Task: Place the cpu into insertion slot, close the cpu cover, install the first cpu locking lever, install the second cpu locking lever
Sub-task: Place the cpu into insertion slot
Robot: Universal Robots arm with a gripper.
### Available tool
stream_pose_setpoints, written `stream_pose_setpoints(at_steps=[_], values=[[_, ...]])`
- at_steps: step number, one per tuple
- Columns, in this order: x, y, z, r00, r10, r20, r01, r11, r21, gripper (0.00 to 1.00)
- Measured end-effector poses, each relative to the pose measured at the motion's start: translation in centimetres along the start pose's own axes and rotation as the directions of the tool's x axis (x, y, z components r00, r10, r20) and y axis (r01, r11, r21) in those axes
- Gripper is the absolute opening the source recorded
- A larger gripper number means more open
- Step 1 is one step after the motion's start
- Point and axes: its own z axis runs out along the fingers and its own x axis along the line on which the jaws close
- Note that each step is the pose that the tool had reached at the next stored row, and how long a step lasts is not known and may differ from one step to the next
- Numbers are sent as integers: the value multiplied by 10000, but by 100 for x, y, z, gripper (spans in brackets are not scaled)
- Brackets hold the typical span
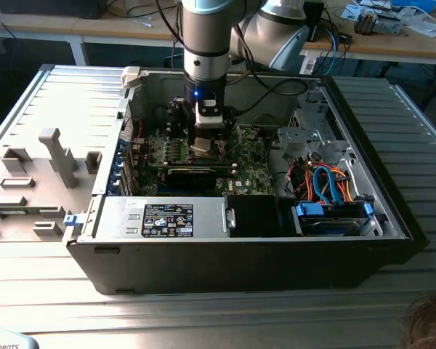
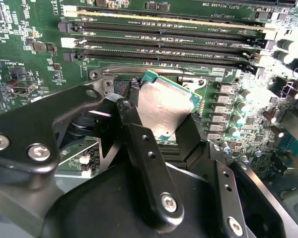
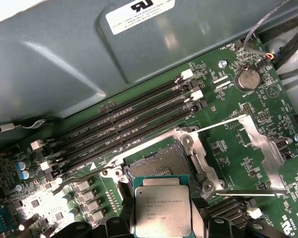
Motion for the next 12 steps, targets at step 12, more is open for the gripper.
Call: stream_pose_setpoints(at_steps=[12], values=[[0,0,14,9985,556,12,-556,9984,34,54]])
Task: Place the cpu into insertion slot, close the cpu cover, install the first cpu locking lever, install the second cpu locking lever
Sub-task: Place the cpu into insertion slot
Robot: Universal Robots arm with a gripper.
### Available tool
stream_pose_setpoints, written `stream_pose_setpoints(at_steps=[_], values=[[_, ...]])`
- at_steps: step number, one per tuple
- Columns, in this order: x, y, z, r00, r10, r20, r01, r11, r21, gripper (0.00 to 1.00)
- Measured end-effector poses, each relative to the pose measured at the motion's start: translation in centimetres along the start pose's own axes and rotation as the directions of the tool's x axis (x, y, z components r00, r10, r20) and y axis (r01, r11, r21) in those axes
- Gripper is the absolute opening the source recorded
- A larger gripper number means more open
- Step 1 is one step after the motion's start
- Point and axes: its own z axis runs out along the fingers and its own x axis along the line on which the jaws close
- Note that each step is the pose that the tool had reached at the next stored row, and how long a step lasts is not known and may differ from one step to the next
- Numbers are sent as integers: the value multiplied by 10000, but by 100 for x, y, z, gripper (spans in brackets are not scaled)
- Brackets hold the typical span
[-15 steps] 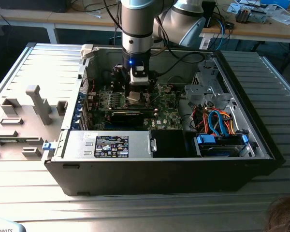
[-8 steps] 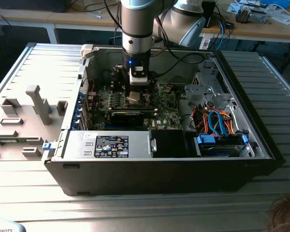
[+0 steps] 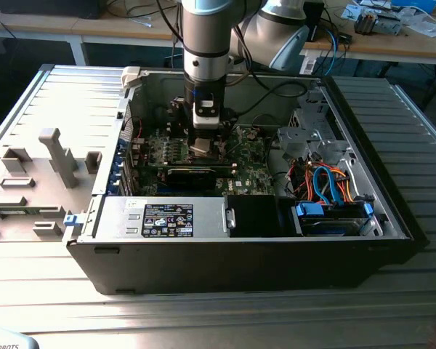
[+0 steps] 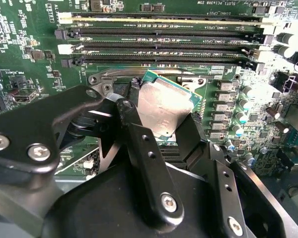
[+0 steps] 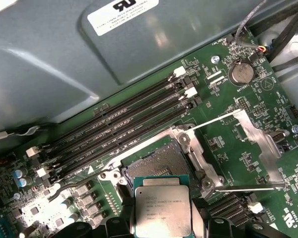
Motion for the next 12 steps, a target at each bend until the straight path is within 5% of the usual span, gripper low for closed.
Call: stream_pose_setpoints(at_steps=[12], values=[[0,0,11,9992,404,16,-404,9992,37,54]])
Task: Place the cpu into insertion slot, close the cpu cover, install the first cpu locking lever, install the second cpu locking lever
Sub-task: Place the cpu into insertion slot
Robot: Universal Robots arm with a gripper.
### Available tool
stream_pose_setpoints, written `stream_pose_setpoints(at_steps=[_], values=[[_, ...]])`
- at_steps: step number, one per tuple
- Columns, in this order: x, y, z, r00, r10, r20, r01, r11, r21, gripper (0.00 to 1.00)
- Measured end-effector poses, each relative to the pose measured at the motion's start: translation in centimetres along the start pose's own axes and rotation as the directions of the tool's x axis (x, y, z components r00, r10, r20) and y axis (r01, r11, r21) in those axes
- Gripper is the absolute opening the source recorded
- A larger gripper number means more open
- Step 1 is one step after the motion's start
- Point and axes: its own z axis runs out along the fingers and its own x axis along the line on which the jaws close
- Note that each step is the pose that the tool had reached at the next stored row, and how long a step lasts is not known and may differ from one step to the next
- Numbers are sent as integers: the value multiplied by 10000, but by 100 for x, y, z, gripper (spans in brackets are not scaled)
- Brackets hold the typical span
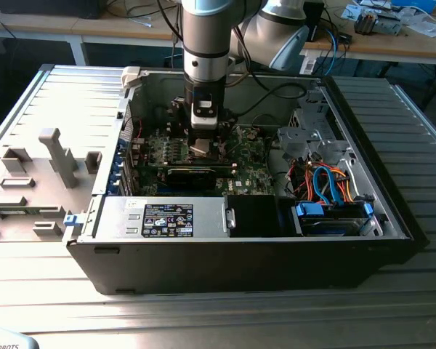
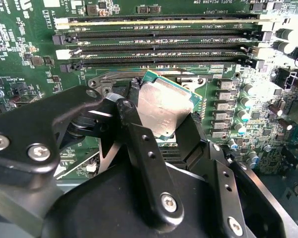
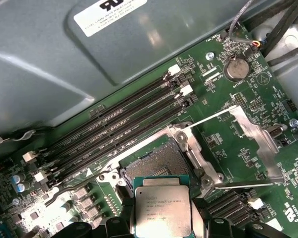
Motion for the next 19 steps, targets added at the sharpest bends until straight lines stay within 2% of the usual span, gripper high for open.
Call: stream_pose_setpoints(at_steps=[19], values=[[0,0,14,9981,619,20,-619,9981,51,54]])
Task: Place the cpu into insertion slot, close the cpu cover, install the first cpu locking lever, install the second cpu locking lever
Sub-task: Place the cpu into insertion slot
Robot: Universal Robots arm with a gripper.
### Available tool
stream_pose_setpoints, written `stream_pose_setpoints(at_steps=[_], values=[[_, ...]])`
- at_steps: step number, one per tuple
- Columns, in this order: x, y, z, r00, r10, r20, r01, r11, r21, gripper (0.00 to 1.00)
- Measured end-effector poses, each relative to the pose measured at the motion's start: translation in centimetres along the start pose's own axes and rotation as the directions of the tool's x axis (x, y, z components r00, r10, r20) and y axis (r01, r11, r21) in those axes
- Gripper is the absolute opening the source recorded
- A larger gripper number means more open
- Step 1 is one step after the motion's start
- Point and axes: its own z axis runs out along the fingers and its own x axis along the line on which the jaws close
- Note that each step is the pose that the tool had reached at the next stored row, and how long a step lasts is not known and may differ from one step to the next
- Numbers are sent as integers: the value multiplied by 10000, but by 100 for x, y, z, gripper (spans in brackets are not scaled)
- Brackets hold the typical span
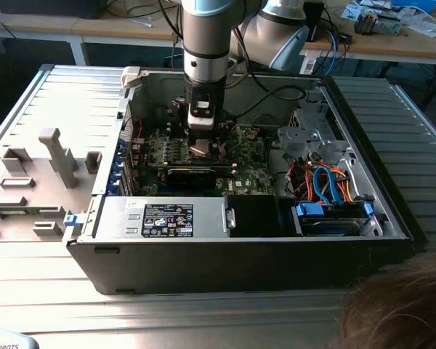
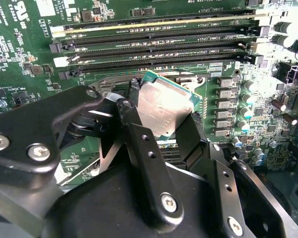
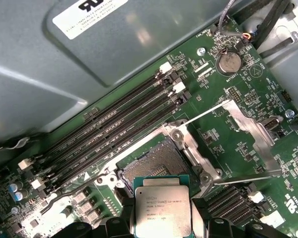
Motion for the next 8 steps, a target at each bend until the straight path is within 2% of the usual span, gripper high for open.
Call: stream_pose_setpoints(at_steps=[8], values=[[0,0,6,9998,205,8,-205,9998,19,54]])
